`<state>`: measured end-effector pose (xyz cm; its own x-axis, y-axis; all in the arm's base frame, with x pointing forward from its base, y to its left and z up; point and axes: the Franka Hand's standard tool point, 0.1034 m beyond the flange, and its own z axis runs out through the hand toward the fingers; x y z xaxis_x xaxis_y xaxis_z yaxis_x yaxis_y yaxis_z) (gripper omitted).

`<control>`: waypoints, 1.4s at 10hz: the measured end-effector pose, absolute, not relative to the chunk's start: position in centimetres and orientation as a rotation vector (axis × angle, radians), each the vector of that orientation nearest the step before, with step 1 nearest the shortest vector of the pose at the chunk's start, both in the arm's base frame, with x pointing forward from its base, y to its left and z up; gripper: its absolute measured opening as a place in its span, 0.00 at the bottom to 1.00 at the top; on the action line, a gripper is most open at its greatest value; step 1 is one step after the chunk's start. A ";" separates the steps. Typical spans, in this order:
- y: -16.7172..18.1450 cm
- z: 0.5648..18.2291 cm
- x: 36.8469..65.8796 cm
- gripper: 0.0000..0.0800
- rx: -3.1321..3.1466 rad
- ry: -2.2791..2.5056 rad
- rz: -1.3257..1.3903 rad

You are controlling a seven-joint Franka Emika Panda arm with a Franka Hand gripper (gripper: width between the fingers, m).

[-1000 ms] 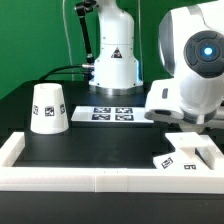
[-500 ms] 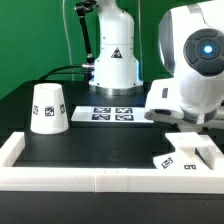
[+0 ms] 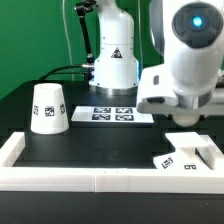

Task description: Assemble lamp

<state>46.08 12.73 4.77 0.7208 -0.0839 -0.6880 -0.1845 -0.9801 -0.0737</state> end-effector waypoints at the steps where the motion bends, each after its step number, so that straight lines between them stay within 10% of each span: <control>1: 11.9 6.4 47.0 0.72 -2.777 0.219 1.085; 4: 10.0 9.9 49.7 0.72 -2.779 0.229 1.018; 10: 9.4 9.2 51.3 0.72 -2.925 0.204 0.504; 14: 7.5 12.8 53.8 0.72 -2.993 0.078 0.030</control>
Offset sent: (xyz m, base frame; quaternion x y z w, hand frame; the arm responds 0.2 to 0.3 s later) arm 0.0378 -0.0346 0.0588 -0.0110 0.0616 -0.0220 0.9978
